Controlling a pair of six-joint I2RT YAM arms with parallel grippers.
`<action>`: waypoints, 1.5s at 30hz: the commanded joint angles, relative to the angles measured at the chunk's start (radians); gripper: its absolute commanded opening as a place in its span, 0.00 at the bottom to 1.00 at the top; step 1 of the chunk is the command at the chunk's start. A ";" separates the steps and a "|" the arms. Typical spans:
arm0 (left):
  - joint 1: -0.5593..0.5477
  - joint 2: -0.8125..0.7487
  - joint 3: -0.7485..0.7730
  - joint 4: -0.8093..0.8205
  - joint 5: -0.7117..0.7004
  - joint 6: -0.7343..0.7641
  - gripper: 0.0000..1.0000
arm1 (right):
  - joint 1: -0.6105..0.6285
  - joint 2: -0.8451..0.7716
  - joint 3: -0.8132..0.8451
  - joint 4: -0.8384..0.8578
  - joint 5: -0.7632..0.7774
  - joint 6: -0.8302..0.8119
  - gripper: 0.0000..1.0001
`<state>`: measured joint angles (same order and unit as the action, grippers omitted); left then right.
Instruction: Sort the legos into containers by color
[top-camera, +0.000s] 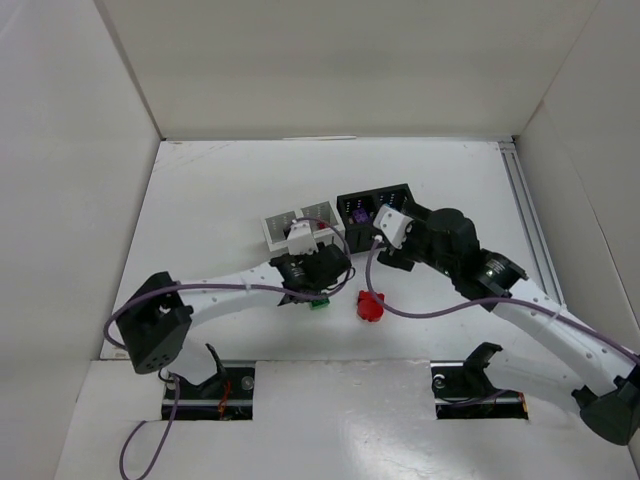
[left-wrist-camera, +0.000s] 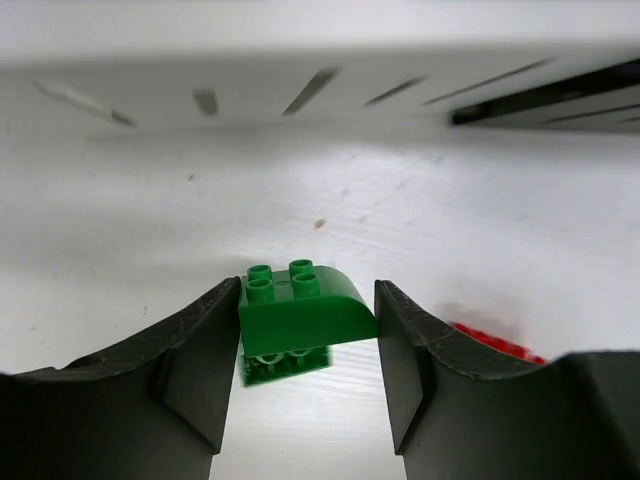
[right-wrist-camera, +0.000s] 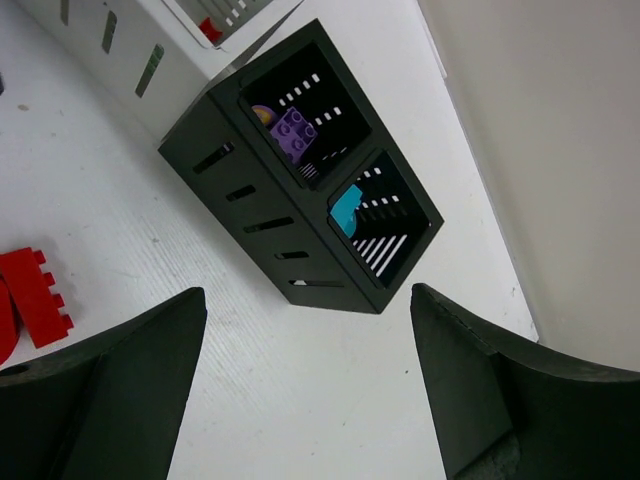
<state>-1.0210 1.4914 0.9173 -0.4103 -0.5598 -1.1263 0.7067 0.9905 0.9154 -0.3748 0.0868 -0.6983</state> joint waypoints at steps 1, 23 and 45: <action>-0.002 -0.108 0.078 -0.022 -0.093 0.054 0.30 | -0.006 -0.085 -0.029 -0.001 0.018 0.037 0.87; 0.217 0.001 0.285 0.252 -0.029 0.425 0.44 | -0.006 -0.191 -0.115 -0.113 0.028 0.056 0.90; 0.217 -0.300 0.129 0.116 -0.032 0.387 1.00 | 0.163 0.201 -0.139 0.200 -0.459 -0.148 0.90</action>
<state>-0.8036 1.3254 1.0985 -0.2440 -0.5766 -0.7155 0.8433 1.1160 0.7525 -0.2859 -0.2661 -0.8040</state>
